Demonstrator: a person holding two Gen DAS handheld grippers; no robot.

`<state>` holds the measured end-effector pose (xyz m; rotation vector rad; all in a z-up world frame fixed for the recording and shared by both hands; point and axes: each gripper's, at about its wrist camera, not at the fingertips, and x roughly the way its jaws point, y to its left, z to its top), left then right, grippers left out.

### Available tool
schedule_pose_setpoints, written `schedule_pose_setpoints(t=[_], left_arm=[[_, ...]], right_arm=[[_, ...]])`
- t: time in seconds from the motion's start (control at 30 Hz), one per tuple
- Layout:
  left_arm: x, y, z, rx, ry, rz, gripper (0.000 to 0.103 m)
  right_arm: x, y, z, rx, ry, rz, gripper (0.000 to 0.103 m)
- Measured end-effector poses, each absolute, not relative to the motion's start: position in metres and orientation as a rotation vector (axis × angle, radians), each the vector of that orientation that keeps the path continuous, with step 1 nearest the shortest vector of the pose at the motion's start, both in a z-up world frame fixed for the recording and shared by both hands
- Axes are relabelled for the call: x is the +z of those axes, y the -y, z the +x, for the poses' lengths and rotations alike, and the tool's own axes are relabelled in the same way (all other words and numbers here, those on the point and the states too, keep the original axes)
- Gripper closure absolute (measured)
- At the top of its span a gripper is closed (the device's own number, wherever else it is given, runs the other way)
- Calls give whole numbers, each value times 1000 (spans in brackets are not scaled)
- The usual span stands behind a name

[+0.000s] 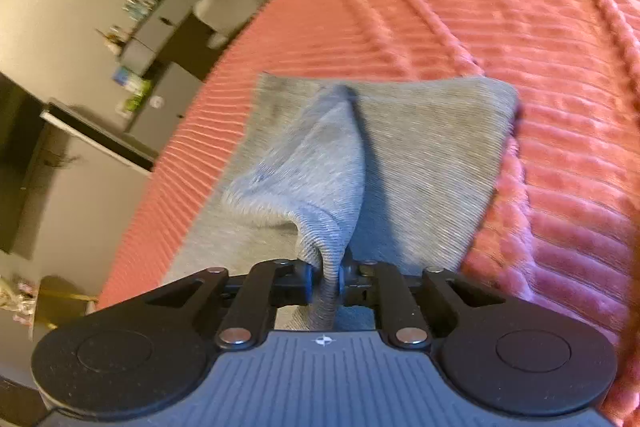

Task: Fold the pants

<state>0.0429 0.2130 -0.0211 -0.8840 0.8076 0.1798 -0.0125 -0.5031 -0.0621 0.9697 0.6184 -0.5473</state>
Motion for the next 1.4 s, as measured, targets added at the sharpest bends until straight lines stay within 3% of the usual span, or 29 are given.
schedule_pose_setpoints(t=[0.03,0.17,0.33,0.37,0.4,0.63,0.77,0.83,0.9,1.03,1.13,1.2,1.4], left_arm=[[-18,-219,43,210,-798,-861,51],[-27,-239,49,237,-813,-922,50],[-34,-247,51,230,-787,-976,67],[-33,-247,53,226,-792,-960,81],[-31,-247,53,226,-801,-940,85],[1,-237,40,158,-750,-780,88],[-5,-237,40,198,-864,-735,88],[-7,-240,33,218,-877,-747,87],[-2,-241,28,276,-888,-743,81],[28,-230,16,488,-782,-563,69],[54,-195,23,416,-628,-395,36],[58,-167,36,322,-604,-326,29],[23,-71,93,93,-646,-191,28]], right_arm=[[-61,502,-10,-563,-629,929,84],[-59,493,5,-598,-695,772,77],[-50,486,20,-624,-709,618,75],[-48,485,21,-625,-694,594,83],[-45,487,21,-614,-673,587,94],[-30,525,-25,-675,-502,763,98],[-51,540,-33,-705,-637,768,97],[-49,540,-44,-780,-611,735,93],[-38,533,-50,-872,-577,675,84],[-4,500,-40,-847,-472,499,84],[6,460,-14,-609,-455,424,75],[1,423,17,-400,-488,374,75],[-38,305,91,22,-663,206,74]])
